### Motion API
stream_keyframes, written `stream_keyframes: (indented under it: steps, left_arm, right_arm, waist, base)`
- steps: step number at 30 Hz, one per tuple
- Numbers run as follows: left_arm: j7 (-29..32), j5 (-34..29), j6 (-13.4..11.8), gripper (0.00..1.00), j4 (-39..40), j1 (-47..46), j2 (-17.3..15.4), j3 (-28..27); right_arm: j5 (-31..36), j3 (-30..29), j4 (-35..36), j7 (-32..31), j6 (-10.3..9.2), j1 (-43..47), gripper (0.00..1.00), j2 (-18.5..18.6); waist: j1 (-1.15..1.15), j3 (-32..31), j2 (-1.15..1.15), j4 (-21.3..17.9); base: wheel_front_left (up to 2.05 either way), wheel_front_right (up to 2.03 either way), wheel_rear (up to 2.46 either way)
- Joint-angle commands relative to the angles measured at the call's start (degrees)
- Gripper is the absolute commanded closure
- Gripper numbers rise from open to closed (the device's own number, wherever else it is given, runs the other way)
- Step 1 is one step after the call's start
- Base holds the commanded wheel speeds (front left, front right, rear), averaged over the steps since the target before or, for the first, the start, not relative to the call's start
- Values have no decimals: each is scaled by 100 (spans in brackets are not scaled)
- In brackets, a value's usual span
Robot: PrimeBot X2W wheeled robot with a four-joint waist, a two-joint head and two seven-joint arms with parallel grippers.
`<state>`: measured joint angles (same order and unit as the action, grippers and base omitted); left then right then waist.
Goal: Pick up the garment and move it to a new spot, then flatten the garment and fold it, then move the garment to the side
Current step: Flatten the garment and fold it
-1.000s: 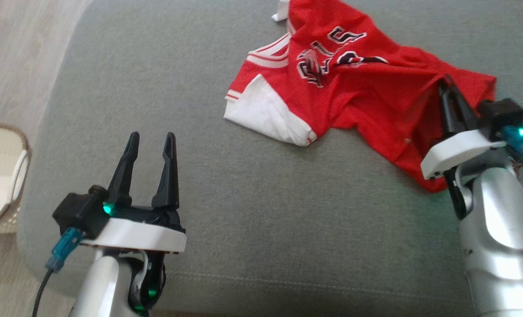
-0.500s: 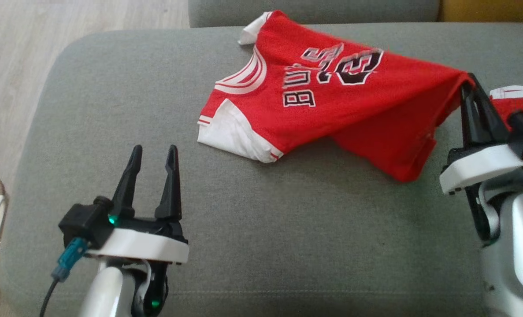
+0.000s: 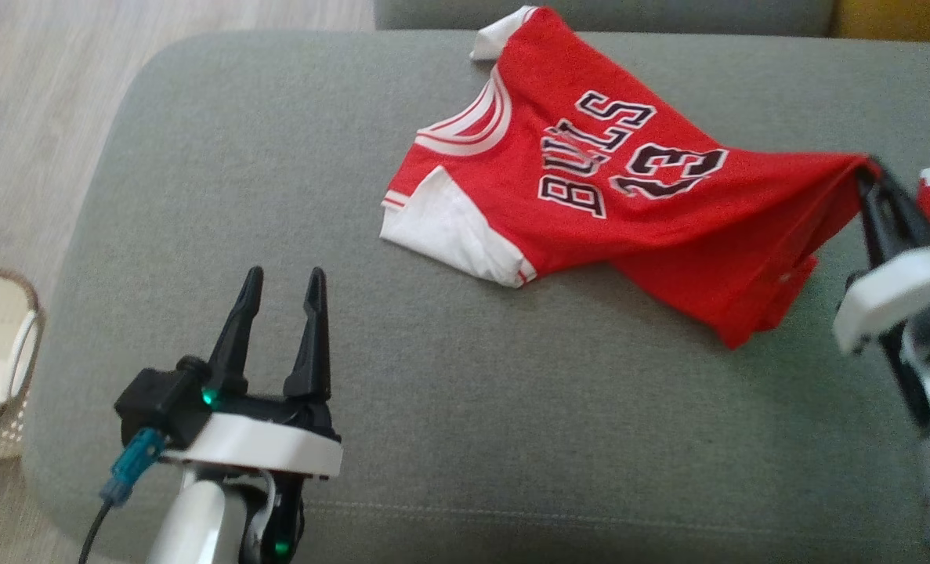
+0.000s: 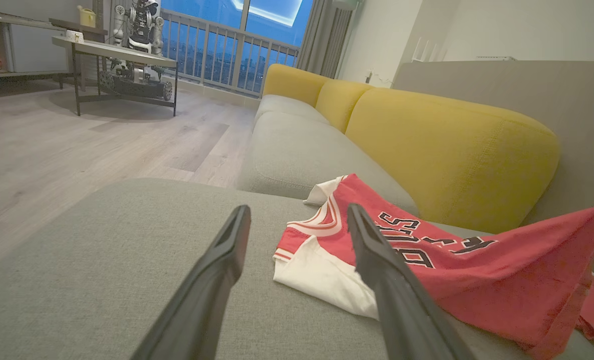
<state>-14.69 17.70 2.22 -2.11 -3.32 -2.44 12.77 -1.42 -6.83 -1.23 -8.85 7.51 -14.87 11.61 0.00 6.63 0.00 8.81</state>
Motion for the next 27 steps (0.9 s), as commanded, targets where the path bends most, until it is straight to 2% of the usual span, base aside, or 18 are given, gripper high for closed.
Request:
stream_keyframes:
  steps: [1, 6, 12, 13, 14, 15, 20, 27]
  left_arm:
    - [-30, -59, 39, 0, 200, -296, -43, -128]
    - [-30, -42, 108, 0, 162, -469, -43, -73]
    - [-30, -3, 143, 0, 139, -603, -43, -20]
    - [-30, 0, 145, 0, 136, -611, -43, -22]
    - [-30, 3, 148, 0, 136, -617, -43, -25]
    - [-30, 7, 153, 0, 137, -628, -43, -35]
    - [-30, -6, 129, 0, 118, -630, -43, -103]
    - [-30, -41, 87, 0, 143, -562, -43, -194]
  right_arm:
    - [38, 74, -81, 105, -2, -542, 100, 154]
    - [550, -103, -1605, 326, -2, -1431, 100, 450]
    - [1320, -673, -3413, 592, -2, -2320, 100, 506]
    - [1452, -808, -3667, 608, -2, -2424, 92, 494]
    - [1598, -954, -3891, 622, -2, -2516, 75, 496]
    - [1904, -1285, -4251, 599, -2, -2670, 0, 472]
    - [2370, -1630, -4764, 718, -2, -2980, 0, 182]
    - [2214, -1769, -4743, 1578, -2, -3149, 0, -286]
  waist:
    - [0, 137, 0, 111]
    - [0, 400, 0, 352]
    - [0, 613, 0, 557]
    - [0, 624, 0, 569]
    - [0, 637, 0, 578]
    - [0, 657, 0, 582]
    - [0, 611, 0, 457]
    - [0, 340, 0, 100]
  base:
    - [0, 0, 0]
    - [0, 0, 0]
    - [0, 0, 0]
    - [0, 0, 0]
    - [0, 0, 0]
    - [0, 0, 0]
    - [0, 0, 0]
    - [0, 0, 0]
